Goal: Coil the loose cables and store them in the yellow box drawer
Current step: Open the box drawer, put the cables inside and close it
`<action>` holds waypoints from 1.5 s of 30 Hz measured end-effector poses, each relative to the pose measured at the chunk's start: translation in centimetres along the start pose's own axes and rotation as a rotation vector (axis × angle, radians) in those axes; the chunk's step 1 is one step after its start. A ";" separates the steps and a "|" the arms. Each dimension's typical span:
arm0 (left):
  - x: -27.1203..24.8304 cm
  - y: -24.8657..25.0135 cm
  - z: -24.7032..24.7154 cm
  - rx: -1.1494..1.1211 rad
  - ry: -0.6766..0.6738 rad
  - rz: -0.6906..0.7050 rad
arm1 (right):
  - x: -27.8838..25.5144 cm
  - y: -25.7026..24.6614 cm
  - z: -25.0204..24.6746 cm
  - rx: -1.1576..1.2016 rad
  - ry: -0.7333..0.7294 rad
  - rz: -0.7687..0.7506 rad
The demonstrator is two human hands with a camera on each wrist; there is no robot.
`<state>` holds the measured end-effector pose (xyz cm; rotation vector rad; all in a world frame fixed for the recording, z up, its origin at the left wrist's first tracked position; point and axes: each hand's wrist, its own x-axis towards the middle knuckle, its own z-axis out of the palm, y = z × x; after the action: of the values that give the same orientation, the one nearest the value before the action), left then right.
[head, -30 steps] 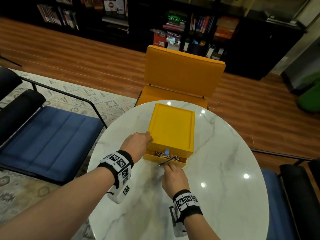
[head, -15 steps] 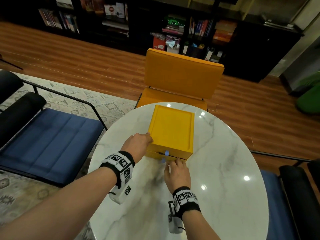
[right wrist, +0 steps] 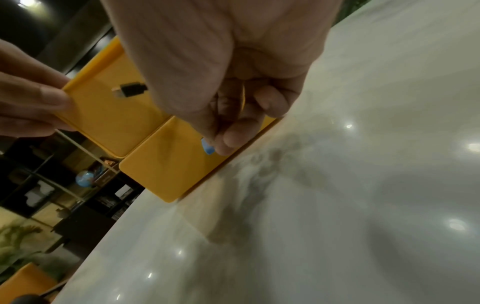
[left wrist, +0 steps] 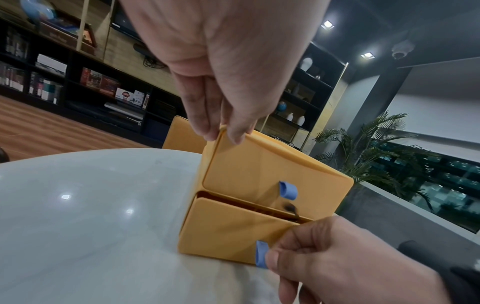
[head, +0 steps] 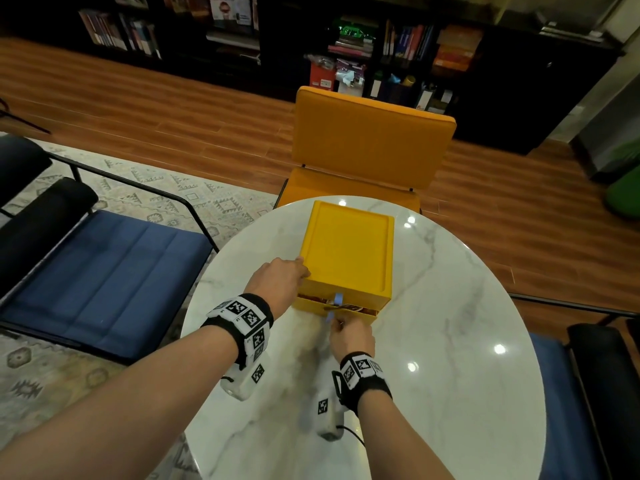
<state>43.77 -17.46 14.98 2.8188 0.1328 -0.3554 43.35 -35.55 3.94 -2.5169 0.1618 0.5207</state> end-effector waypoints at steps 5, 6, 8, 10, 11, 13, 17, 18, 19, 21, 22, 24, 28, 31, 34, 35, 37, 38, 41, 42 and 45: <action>0.0 0.2 0.0 0.023 0.007 -0.002 | -2.6 0.6 -0.2 -0.053 0.049 -0.025; 0.0 0.2 0.0 0.030 0.006 0.002 | -3.0 0.7 -0.2 -0.041 0.094 -0.070; 0.0 0.2 0.0 0.037 0.007 0.010 | -3.5 0.8 -0.2 0.014 0.222 -0.241; -0.1 0.2 0.0 0.045 0.010 0.016 | -3.3 1.0 0.0 0.027 0.335 -0.408; -0.1 0.2 0.0 0.051 0.010 0.020 | -3.0 0.9 -0.1 0.025 0.377 -0.457; -0.1 0.2 0.1 0.056 0.006 0.022 | -2.5 0.6 -0.3 0.013 0.413 -0.506; -0.1 0.1 0.1 0.049 0.011 0.020 | -1.7 0.0 -0.7 0.014 0.423 -0.557; 0.0 0.1 0.1 0.049 0.013 0.021 | -1.6 -0.1 -0.8 0.016 0.421 -0.561; 0.0 0.1 0.1 0.050 0.015 0.022 | -1.5 -0.2 -0.9 0.015 0.418 -0.567; 0.0 0.1 0.1 0.053 0.012 0.021 | -1.2 -0.2 -1.1 0.009 0.413 -0.578; 0.0 0.1 0.2 0.054 0.008 0.020 | -1.0 -0.1 -1.2 0.011 0.418 -0.579; 0.0 0.1 0.2 0.056 0.000 0.021 | -0.6 0.0 -1.5 0.045 0.436 -0.564; 0.2 0.0 0.3 0.061 0.001 0.023 | -0.5 0.4 -1.8 0.091 0.464 -0.583; 0.2 0.0 0.3 0.058 0.003 0.018 | -0.7 0.6 -1.8 0.086 0.471 -0.610; 0.1 0.1 0.3 0.062 0.006 0.019 | -1.0 0.3 -2.0 0.080 0.475 -0.629; 0.1 0.1 0.3 0.062 0.007 0.021 | -1.0 0.2 -2.1 0.113 0.478 -0.618; 0.1 0.1 0.3 0.055 0.008 0.022 | -1.1 0.0 -2.2 0.172 0.477 -0.597; 0.1 0.1 0.3 0.053 0.010 0.021 | -1.1 -0.1 -2.3 0.173 0.467 -0.602; 0.1 0.1 0.2 0.059 0.016 0.025 | -1.0 0.2 -2.0 0.111 0.444 -0.661; 0.1 0.1 0.2 0.061 0.016 0.028 | -1.0 0.3 -2.0 0.101 0.446 -0.679; 0.1 0.1 0.2 0.068 0.017 0.030 | -0.9 0.4 -2.4 0.091 0.379 -0.671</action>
<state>43.81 -17.61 14.82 2.8879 0.0829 -0.3355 43.23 -37.15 5.94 -2.3595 -0.4938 -0.2270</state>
